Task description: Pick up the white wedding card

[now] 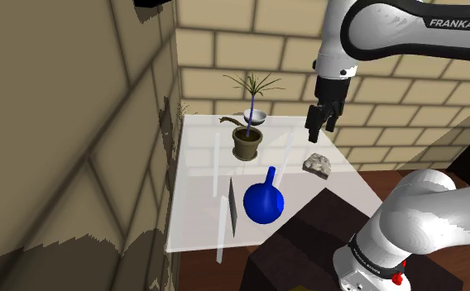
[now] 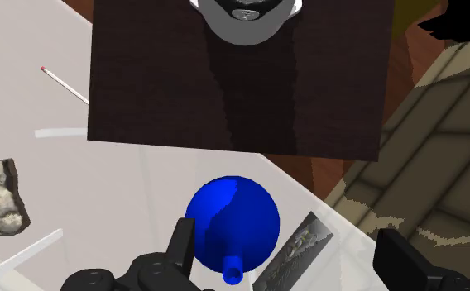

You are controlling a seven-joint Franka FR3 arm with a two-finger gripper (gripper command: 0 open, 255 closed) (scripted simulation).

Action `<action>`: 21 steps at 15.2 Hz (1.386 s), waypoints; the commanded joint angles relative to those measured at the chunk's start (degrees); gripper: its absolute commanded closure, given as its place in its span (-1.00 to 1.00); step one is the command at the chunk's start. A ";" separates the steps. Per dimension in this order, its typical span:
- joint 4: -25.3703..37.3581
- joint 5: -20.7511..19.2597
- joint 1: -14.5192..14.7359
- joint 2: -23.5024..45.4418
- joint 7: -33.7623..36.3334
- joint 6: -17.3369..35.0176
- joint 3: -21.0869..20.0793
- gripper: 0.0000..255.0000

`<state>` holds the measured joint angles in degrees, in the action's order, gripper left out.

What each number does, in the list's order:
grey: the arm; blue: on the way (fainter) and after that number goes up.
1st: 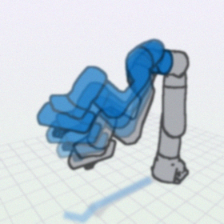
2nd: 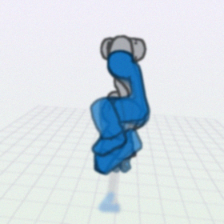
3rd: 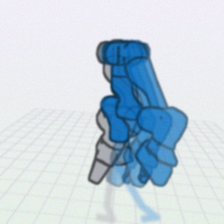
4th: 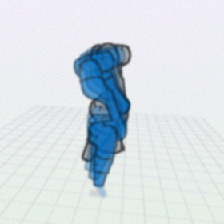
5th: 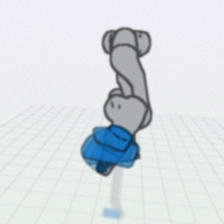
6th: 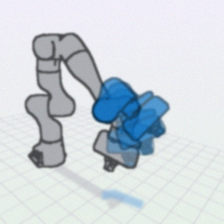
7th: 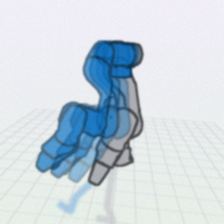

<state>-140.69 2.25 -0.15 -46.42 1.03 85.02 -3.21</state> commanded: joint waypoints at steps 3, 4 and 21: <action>-2.47 1.45 0.10 1.26 2.43 3.46 -1.52 -1.00; -3.60 2.17 0.17 2.04 3.62 5.25 -2.30 -1.00; -10.00 10.55 0.76 31.27 22.84 39.57 -15.11 -1.00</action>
<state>-151.38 12.80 0.79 -18.42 22.52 121.98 -17.56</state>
